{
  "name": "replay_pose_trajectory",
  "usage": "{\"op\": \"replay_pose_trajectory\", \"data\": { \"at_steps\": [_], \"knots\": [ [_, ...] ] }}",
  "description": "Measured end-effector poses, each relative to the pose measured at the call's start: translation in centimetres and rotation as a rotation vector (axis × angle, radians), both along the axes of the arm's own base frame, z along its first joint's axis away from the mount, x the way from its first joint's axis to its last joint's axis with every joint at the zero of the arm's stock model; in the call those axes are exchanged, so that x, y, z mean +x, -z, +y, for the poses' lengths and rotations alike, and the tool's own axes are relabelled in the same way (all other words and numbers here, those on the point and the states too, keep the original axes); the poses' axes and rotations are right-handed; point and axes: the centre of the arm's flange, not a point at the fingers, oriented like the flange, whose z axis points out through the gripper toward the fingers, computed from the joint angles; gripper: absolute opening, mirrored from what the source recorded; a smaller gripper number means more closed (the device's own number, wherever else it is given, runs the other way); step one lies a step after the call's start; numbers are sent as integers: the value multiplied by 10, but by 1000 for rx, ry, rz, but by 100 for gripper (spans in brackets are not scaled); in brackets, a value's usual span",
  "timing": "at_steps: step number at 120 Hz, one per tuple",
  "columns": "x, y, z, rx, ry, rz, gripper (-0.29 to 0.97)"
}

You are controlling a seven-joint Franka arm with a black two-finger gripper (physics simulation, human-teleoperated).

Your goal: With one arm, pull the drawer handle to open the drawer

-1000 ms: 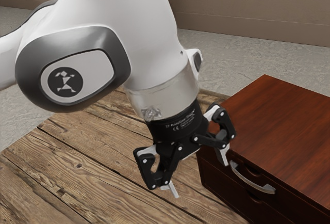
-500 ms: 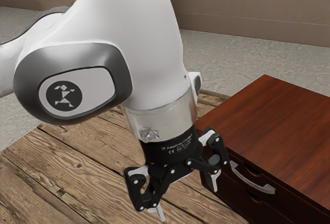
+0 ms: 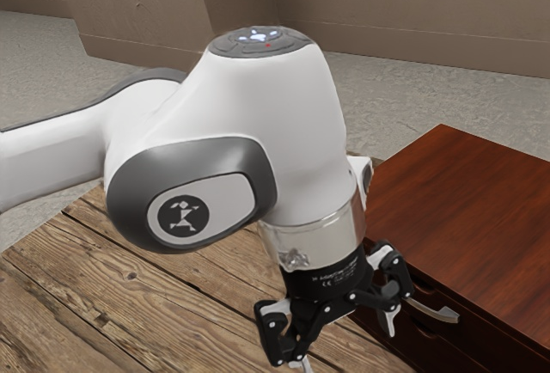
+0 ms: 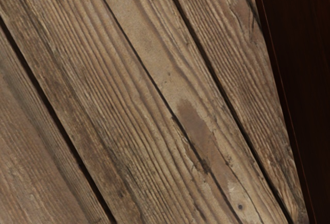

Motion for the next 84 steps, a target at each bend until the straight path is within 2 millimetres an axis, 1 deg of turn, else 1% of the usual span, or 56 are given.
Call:
{"op": "replay_pose_trajectory", "data": {
  "at_steps": [6,13,24,42,63,84],
  "knots": [
    [1,7,0,1,-9,2,68],
    [4,10,2,-1,-21,-4,68],
    [7,10,5,-6,-38,-16,68],
    [14,14,2,-11,-51,-33,68],
    [27,14,14,-17,-87,-49,68],
    [39,19,11,-9,-95,-55,68]
  ]
}}
